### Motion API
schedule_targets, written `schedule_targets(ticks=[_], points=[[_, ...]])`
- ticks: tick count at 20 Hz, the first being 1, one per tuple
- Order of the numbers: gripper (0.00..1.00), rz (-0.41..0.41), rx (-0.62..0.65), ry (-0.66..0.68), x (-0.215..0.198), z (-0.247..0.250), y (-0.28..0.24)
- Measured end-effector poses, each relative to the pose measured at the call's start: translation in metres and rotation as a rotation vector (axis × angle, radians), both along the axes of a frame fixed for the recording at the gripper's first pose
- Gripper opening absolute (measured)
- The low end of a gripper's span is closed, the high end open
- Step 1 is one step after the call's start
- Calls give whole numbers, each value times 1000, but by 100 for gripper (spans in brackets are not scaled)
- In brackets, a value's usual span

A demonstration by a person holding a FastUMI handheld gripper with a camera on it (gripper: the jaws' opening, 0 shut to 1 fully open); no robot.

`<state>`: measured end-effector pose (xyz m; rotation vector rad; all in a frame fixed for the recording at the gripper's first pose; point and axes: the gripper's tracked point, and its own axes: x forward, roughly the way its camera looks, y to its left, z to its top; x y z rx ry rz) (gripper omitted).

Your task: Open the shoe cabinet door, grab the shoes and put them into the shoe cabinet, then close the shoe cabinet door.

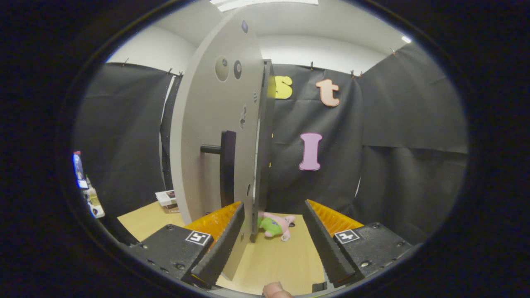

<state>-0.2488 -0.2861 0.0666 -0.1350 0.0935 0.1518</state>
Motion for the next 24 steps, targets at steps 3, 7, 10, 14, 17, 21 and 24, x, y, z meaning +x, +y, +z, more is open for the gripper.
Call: schedule_targets(ticks=[3,7,10,14,17,21,24], points=[[94,50,57,23,1,-4,17],[94,86,157,46,-19,-10,55],[94,91,142,13,-16,-9,84],[94,106,131,-24,-9,-10,120],[94,124,143,-28,-1,-12,144],[94,202,179,-19,9,-18,191],[96,304,204,19,9,-38,234]])
